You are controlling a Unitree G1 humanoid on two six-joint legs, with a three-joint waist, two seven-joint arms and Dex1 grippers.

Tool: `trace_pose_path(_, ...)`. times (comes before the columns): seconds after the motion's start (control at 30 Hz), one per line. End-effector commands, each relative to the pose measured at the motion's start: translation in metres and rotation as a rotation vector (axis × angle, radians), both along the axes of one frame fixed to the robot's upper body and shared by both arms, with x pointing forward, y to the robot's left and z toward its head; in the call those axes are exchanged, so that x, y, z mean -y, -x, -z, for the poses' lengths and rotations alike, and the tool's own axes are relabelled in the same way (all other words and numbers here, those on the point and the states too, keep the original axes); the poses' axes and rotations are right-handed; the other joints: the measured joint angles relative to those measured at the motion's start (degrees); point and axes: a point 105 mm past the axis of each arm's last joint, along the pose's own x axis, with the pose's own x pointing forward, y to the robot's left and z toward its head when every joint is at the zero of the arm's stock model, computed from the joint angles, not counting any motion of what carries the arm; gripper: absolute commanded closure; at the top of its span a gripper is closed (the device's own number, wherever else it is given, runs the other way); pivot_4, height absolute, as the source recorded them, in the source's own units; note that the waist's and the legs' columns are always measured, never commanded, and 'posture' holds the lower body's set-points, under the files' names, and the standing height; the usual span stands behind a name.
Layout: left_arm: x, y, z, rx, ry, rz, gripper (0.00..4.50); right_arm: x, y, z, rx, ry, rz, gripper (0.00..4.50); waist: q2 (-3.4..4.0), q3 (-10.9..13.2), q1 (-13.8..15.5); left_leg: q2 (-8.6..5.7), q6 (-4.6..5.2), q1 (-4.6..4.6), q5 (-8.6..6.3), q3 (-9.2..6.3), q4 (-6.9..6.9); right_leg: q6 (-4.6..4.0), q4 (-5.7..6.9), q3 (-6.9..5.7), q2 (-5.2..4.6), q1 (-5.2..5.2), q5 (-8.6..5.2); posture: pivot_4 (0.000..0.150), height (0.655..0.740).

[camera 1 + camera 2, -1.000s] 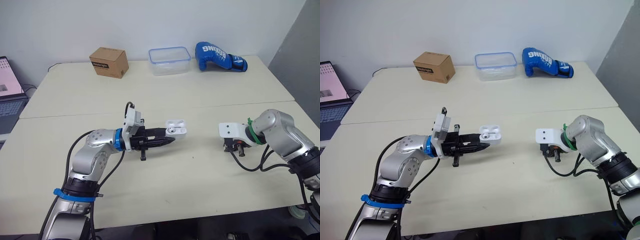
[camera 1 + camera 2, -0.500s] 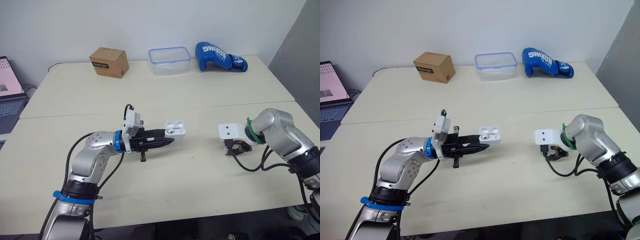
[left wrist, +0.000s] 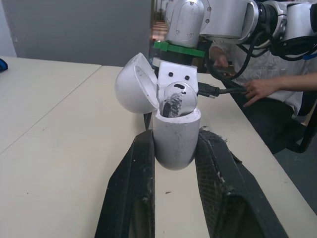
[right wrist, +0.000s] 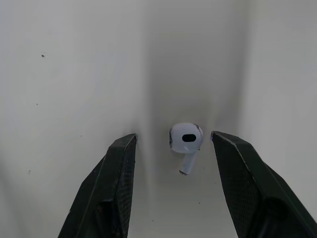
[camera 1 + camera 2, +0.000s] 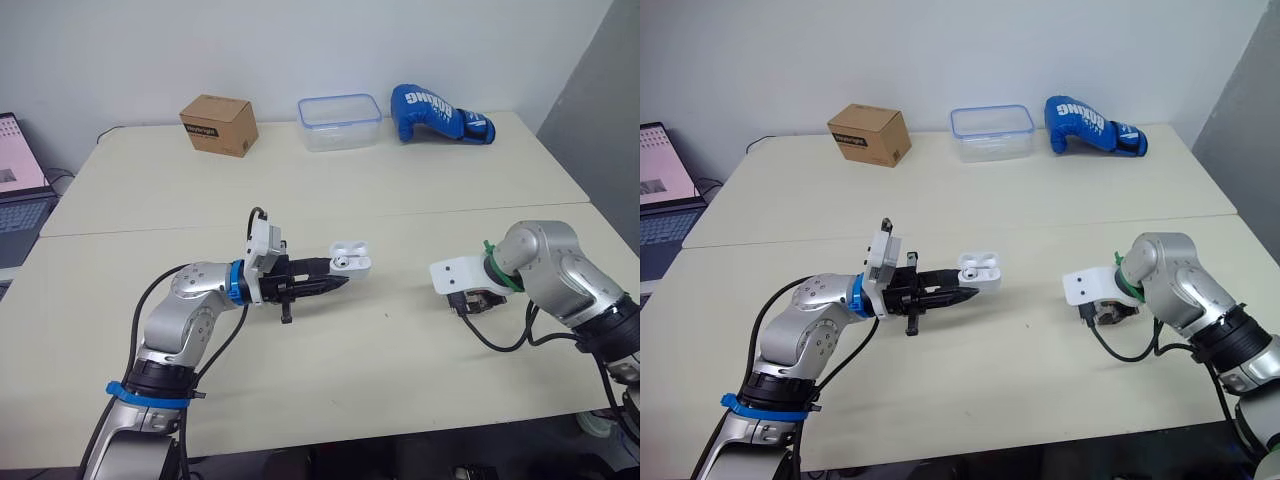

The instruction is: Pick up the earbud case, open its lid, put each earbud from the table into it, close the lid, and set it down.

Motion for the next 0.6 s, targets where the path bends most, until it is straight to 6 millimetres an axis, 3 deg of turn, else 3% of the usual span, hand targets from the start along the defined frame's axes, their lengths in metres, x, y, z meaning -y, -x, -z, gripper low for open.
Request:
trace_pose_path(0.03, 0.0027, 0.0032, -0.0092, 0.050, 0.011, 0.013, 3.73, 0.0026, -0.0008, 0.0011, 0.001, 0.050, -0.001, 2.01, 0.00, 0.0, 0.0, 0.00, 0.00, 0.00, 0.00, 0.00, 0.00, 0.00, 0.00, 0.00, 0.00, 0.00, 0.00, 0.150, 0.7307)
trace_pose_path(0.6, 0.0028, 0.0040, -0.0075, 0.053, 0.005, 0.009, 3.73, 0.0032, -0.0028, 0.0042, -0.004, 0.110, -0.013, 2.01, -0.05, 0.0, 0.0, 0.00, 0.00, 0.03, 0.00, -0.02, 0.02, 0.00, 0.00, -0.01, 0.00, 0.04, 0.00, 0.150, 0.7307)
